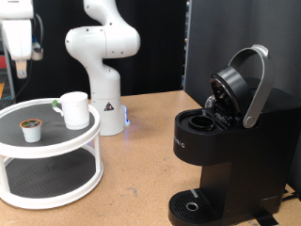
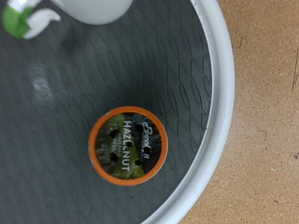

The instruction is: Make a cup of coffee with the keurig machine

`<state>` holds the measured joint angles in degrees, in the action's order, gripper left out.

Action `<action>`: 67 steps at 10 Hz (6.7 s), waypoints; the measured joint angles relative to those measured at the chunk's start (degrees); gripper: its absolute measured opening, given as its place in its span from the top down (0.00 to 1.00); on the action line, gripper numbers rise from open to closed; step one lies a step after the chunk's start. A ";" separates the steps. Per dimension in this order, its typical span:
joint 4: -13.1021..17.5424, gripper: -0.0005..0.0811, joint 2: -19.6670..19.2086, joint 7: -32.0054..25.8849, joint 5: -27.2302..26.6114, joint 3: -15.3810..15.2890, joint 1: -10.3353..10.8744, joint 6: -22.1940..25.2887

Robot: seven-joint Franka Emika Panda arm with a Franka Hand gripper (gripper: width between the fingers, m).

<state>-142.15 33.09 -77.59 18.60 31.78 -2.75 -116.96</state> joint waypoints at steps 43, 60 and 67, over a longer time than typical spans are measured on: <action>-0.17 0.83 -3.73 11.54 -22.31 -5.94 1.98 1.85; 6.10 0.83 -10.71 24.72 -41.51 -14.13 12.98 1.24; 12.39 0.83 -17.71 24.52 -43.09 -17.32 15.74 3.89</action>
<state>-129.76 15.38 -53.08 -24.49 14.46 12.98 -113.08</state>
